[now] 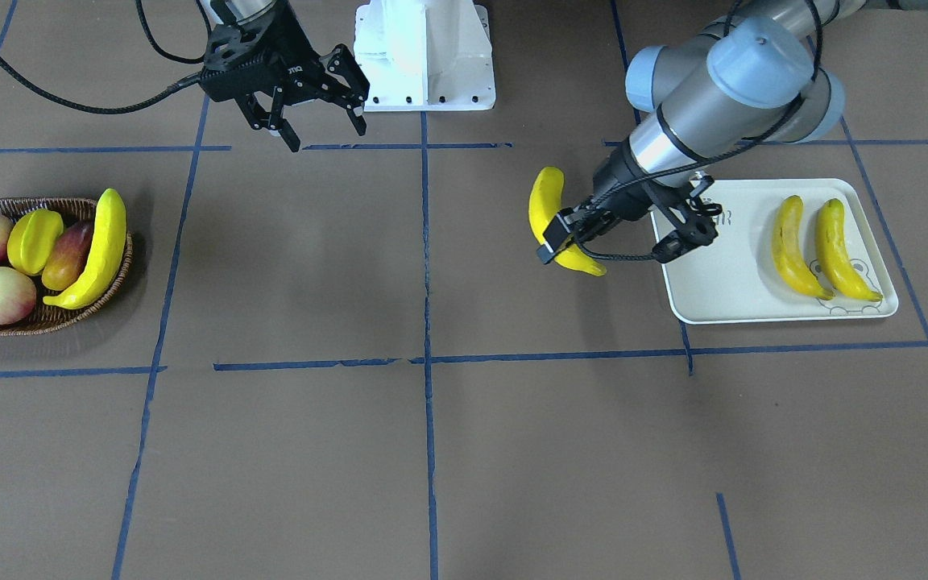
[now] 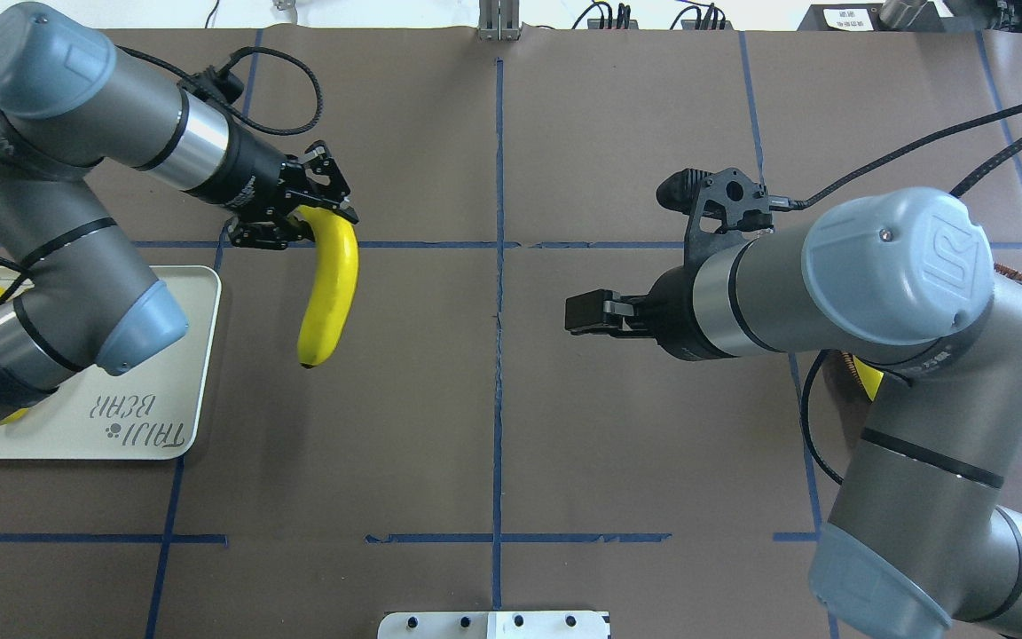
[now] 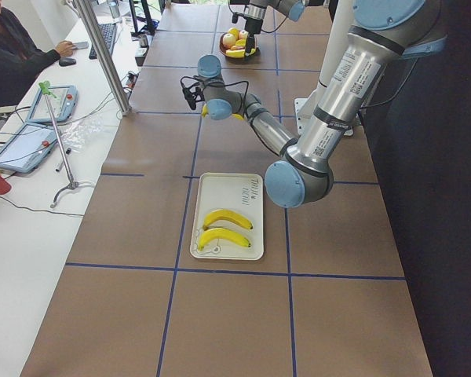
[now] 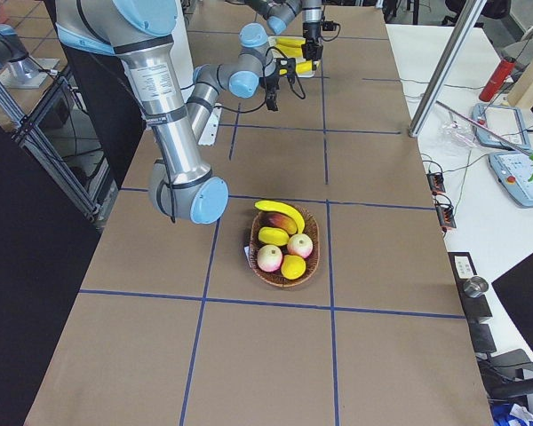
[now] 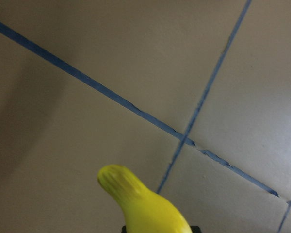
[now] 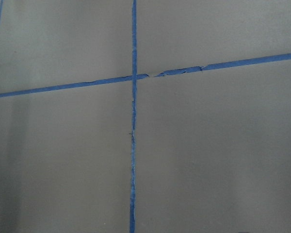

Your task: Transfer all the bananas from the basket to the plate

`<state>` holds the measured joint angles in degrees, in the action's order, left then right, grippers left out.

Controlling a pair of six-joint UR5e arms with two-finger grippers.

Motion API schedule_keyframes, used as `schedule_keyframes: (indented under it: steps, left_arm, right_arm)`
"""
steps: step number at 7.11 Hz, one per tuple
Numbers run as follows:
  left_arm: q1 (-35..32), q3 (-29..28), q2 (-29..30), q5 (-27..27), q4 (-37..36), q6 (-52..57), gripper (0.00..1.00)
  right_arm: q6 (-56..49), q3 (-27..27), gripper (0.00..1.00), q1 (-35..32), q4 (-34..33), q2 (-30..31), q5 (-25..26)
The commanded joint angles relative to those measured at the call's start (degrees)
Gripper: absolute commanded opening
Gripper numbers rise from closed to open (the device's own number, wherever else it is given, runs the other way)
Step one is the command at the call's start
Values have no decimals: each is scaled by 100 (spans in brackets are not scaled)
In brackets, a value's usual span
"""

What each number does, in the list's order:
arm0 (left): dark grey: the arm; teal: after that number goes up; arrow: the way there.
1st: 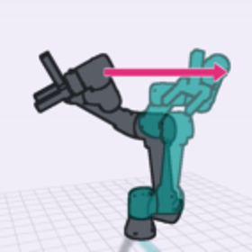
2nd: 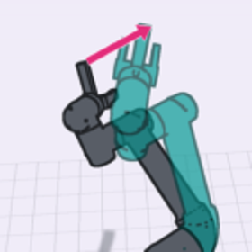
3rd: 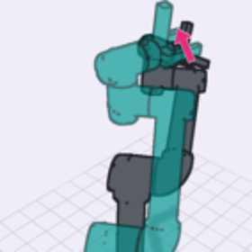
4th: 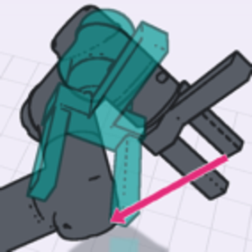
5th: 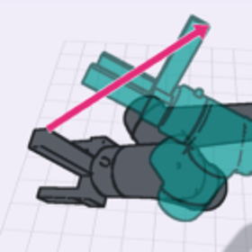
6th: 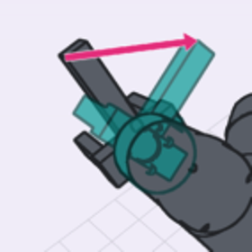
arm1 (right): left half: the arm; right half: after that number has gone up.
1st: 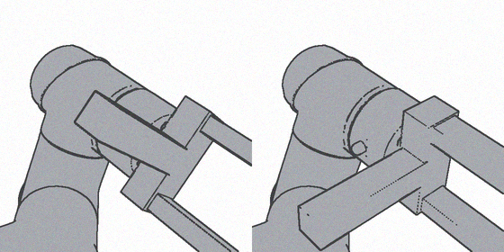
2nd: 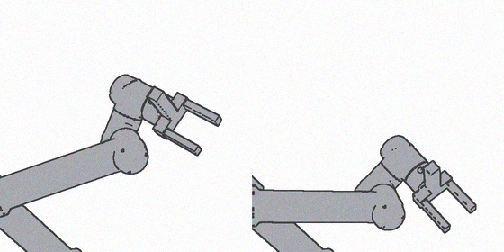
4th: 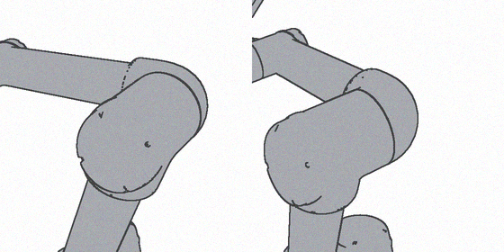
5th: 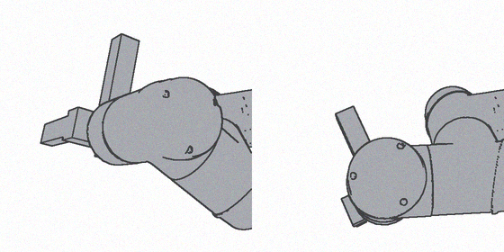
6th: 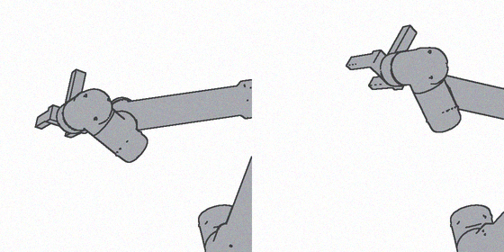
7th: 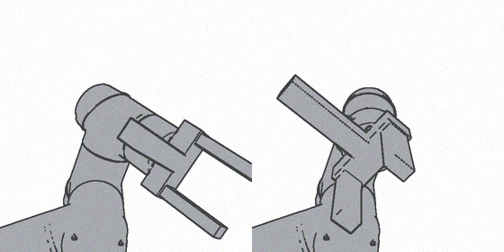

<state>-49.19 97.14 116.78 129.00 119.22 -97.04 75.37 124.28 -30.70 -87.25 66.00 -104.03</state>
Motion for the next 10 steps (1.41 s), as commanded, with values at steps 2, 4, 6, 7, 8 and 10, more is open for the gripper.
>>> schedule_keyframes:
  steps: [2, 4, 6, 7, 8, 10]
  left_arm:
    - [-459, 7, -1145, 3, -618, 2208, 0]
    - [-469, -98, -1858, -355, -619, 3161, 0]
    - [-451, -335, -1896, -410, -628, 3191, 0]
    - [-451, -353, -1913, -419, -628, 3182, 0]
    - [-451, -345, -1922, -419, -628, 3173, 0]
    - [-451, -345, -2080, -419, -628, 3165, 34]
  right_arm:
    - [-374, -27, 100, -24, -213, 44, -12]
    - [-374, -45, 100, -6, -204, 36, 14]
    - [-374, -45, 100, 3, -204, 18, 14]
    - [-374, -45, 100, 3, -204, 18, 14]
    - [-374, -45, 100, -6, -204, 27, 5]
    - [-374, -45, 100, 3, -204, 27, 5]
